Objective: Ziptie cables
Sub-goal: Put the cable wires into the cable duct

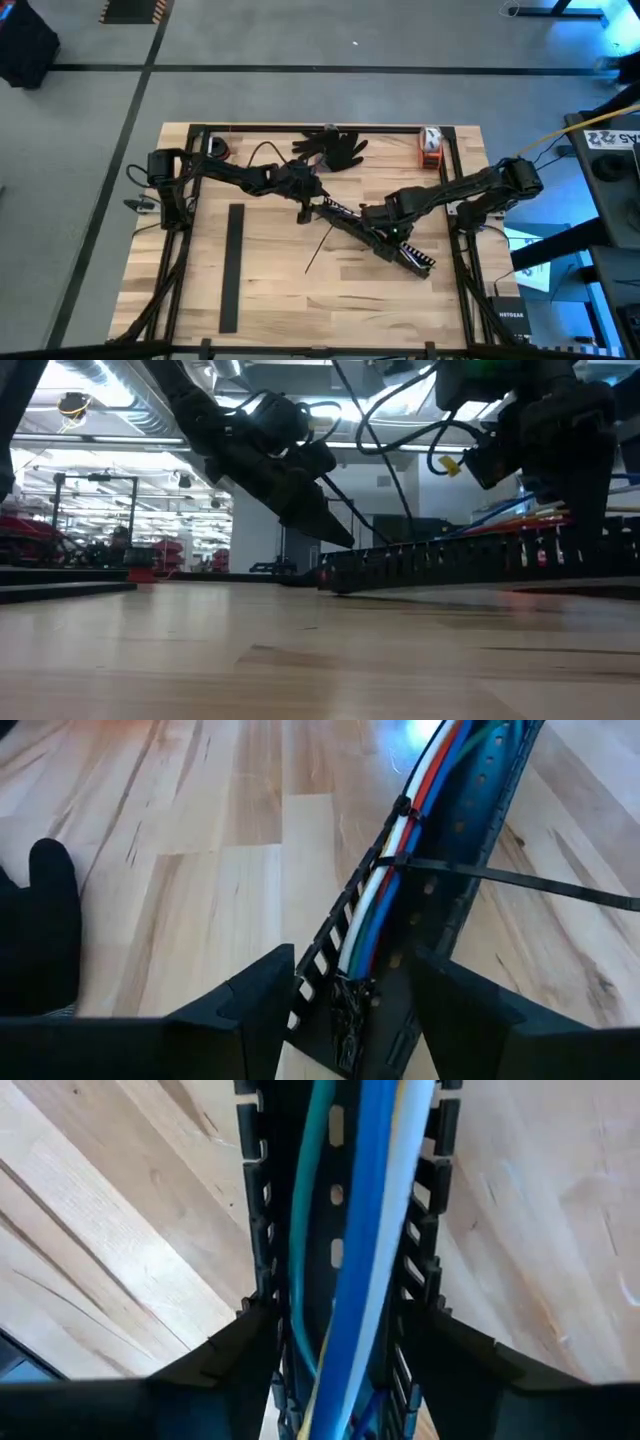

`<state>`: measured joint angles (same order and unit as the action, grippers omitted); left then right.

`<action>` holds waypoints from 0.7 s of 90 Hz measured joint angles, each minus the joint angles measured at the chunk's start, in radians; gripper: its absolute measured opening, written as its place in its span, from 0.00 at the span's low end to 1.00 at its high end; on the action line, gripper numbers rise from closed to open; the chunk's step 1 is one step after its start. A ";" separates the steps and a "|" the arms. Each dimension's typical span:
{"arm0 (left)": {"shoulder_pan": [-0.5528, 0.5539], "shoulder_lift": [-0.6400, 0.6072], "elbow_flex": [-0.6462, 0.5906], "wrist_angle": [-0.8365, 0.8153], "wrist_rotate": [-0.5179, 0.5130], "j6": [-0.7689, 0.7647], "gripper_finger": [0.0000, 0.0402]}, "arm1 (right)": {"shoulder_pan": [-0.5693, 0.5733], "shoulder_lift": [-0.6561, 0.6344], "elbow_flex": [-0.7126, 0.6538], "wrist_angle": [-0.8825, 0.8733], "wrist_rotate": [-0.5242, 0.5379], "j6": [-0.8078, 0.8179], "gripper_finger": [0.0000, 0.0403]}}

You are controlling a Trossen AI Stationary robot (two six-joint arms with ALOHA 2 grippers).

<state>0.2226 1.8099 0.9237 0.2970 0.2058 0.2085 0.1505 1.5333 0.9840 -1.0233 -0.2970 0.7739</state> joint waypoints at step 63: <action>0.000 -0.001 0.000 0.000 0.000 0.000 0.47 | 0.000 0.000 0.000 -0.015 0.024 -0.079 0.53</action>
<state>0.2226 1.8088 0.9237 0.2970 0.2058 0.2085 0.1505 1.5330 0.9840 -1.0381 -0.2733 0.6945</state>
